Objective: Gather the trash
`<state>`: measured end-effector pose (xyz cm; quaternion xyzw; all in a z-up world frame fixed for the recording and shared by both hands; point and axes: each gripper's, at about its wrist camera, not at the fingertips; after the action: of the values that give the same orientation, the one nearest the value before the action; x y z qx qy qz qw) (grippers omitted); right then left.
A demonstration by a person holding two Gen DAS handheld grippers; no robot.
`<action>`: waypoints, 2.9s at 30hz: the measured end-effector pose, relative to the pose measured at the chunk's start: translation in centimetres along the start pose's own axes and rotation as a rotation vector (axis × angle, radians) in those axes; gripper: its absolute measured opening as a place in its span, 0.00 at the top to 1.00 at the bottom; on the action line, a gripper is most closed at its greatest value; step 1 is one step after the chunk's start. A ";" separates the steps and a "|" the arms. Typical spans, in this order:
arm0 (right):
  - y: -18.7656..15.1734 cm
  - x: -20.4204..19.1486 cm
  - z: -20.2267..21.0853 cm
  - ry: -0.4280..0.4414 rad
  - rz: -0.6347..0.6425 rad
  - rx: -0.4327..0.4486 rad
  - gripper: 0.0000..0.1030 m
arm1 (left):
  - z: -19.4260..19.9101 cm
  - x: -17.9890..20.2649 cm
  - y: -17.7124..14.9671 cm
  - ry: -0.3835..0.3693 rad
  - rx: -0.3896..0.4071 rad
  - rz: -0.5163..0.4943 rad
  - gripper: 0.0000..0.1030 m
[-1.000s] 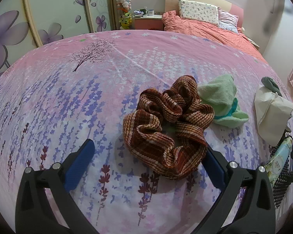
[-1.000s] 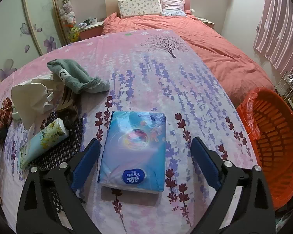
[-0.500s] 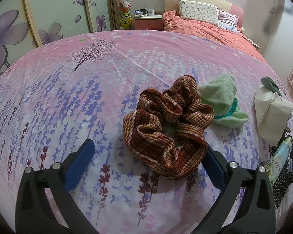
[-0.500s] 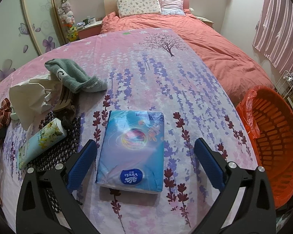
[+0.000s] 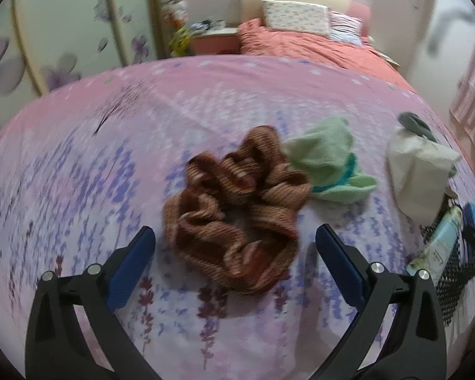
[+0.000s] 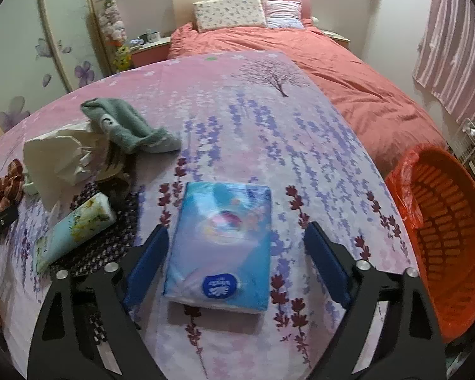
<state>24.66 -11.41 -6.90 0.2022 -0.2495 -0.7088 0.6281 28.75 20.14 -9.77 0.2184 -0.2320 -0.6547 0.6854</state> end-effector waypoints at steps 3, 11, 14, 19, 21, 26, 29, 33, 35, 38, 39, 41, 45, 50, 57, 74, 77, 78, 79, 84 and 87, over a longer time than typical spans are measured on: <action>0.0 -0.5 0.3 0.015 0.018 0.009 0.29 | 0.0 0.5 0.6 0.036 0.024 -0.053 0.04; -0.2 -0.2 0.8 0.062 -0.001 0.026 0.49 | -1.0 -0.6 1.5 -0.052 0.000 -0.015 0.23; -0.2 0.0 0.9 0.084 -0.003 0.030 0.50 | -0.9 -0.4 1.7 -0.054 0.012 -0.028 0.40; -0.7 0.3 1.5 0.111 -0.015 0.043 0.50 | -0.7 -0.1 1.6 -0.056 0.033 -0.037 0.51; -0.9 0.6 1.8 0.111 -0.012 0.051 0.50 | -0.3 -0.1 1.7 -0.058 0.050 -0.030 0.53; -1.1 1.1 3.3 0.112 -0.009 0.089 0.50 | 1.9 0.4 1.5 -0.051 0.102 -0.042 0.54; -1.0 1.8 4.4 0.122 -0.028 0.115 0.51 | 3.6 0.9 1.2 -0.051 0.131 -0.053 0.54; -1.0 2.9 6.4 0.137 -0.047 0.160 0.50 | 6.4 2.1 1.2 -0.069 0.179 -0.067 0.54; -1.0 3.7 7.6 0.139 -0.056 0.188 0.50 | 7.9 3.1 1.0 -0.090 0.201 -0.071 0.54; -1.2 5.0 9.3 0.133 -0.070 0.230 0.50 | 9.9 5.1 0.8 -0.127 0.228 -0.083 0.54; -1.3 5.5 9.9 0.128 -0.074 0.246 0.50 | 10.3 5.8 0.8 -0.139 0.236 -0.089 0.54; -1.2 6.5 10.7 0.117 -0.082 0.270 0.50 | 11.5 7.7 0.6 -0.173 0.252 -0.108 0.54; -1.7 8.4 12.3 0.074 -0.101 0.320 0.50 | 13.3 11.7 0.3 -0.247 0.272 -0.148 0.54; -2.2 12.0 13.5 0.009 -0.140 0.357 0.50 | 14.7 17.4 -0.4 -0.353 0.284 -0.209 0.54; -2.5 17.1 12.7 -0.051 -0.216 0.360 0.50 | 15.0 25.6 -1.4 -0.477 0.265 -0.295 0.54; -3.4 27.0 8.3 -0.029 -0.414 0.305 0.50 | 9.9 42.6 -4.0 -0.647 0.122 -0.439 0.51; -3.3 28.1 7.3 -0.027 -0.439 0.290 0.47 | 8.5 44.0 -4.1 -0.632 0.102 -0.450 0.44; -3.4 28.4 7.1 -0.028 -0.445 0.284 0.45 | 8.0 44.4 -4.1 -0.621 0.095 -0.452 0.42; -3.3 28.6 6.8 -0.028 -0.451 0.277 0.42 | 7.7 44.3 -4.0 -0.615 0.089 -0.451 0.42; -4.0 28.6 6.9 -0.063 -0.442 0.275 0.28 | 6.3 43.3 -4.0 -0.569 0.071 -0.438 0.31; -4.3 28.0 7.2 -0.075 -0.421 0.277 0.26 | 6.1 42.4 -3.7 -0.563 0.067 -0.425 0.29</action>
<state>13.27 -38.03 -3.04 0.3073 -0.3197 -0.7900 0.4235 23.59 -22.36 -5.77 0.0952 -0.3827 -0.8093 0.4353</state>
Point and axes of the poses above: each gripper's, at about its wrist camera, not at the fingertips, and z roughly against the way its jaws point, x to its right, y to its top, and after that the axes turned 4 degrees about -y, right-handed
